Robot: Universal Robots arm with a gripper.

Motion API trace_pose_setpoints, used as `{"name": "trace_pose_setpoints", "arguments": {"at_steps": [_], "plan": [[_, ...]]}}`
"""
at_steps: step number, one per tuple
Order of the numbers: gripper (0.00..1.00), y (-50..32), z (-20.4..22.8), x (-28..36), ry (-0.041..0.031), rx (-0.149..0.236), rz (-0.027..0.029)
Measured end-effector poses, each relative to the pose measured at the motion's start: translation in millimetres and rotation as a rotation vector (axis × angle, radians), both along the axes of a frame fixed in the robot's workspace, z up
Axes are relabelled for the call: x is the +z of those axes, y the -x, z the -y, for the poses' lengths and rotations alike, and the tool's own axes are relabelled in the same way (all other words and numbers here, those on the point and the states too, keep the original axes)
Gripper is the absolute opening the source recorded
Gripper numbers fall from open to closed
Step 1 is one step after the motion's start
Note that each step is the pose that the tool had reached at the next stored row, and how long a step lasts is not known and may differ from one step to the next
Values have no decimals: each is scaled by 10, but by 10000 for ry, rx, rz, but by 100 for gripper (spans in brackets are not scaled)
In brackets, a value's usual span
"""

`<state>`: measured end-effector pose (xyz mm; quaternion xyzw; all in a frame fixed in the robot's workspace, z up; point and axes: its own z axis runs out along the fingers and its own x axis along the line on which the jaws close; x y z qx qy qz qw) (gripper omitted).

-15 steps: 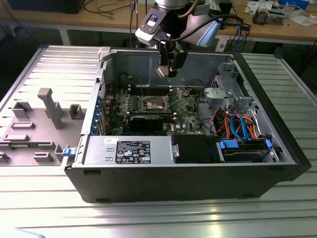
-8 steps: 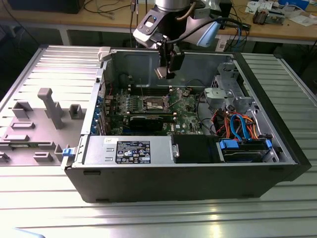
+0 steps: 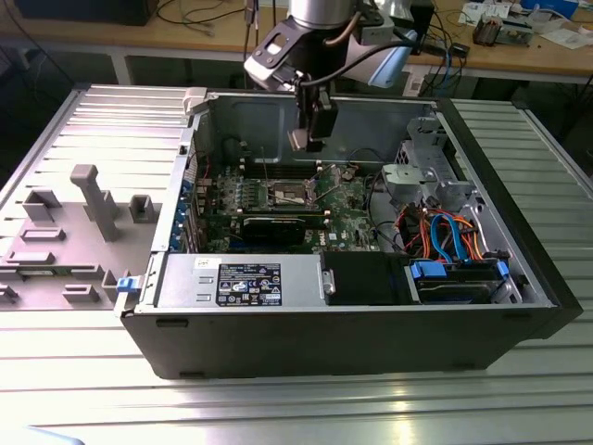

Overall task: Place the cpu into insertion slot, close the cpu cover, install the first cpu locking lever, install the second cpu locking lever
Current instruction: 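Place the cpu into insertion slot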

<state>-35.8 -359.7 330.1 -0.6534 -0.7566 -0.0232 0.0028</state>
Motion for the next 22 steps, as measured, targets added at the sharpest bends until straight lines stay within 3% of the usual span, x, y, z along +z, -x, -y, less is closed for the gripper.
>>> {"name": "trace_pose_setpoints", "arguments": {"at_steps": [7, 9, 11, 22], "plan": [[55, 0, 0, -63, 4, -866, -142], [55, 0, 1, -64, 2, -897, -160], [55, 0, 1, -64, 5, -897, -231], [55, -1, 1, -64, 6, -901, -245]]}}
